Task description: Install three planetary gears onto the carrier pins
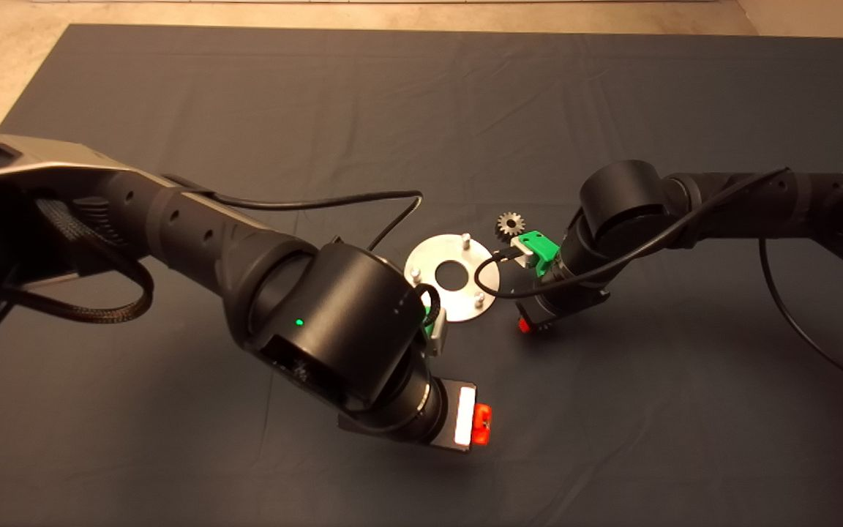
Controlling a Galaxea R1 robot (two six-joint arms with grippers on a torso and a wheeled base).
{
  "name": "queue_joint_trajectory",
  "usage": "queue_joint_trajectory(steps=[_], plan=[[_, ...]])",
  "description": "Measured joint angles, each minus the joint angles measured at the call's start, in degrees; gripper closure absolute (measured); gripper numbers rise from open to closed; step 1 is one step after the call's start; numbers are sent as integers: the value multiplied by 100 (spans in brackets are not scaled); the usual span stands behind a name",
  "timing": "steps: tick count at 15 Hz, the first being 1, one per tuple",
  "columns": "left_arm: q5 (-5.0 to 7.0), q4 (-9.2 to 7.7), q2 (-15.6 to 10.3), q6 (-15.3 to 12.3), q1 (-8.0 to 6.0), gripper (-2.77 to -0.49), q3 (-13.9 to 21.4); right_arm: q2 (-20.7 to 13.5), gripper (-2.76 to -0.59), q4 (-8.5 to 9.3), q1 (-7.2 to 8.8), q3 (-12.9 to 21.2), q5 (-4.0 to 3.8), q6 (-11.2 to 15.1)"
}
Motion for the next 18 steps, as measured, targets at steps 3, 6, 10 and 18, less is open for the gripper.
queue_joint_trajectory(steps=[3,6,10,18], plan=[[0,0,0,0,2,-275,0,0,-107,0,0,11,0,0],[0,-2,0,0,2,-275,0,-4,-106,24,27,11,-6,2],[0,-7,0,0,1,-275,0,-15,-106,66,300,38,-41,6],[2,-16,0,0,2,-275,0,57,-106,162,496,104,-41,28]])
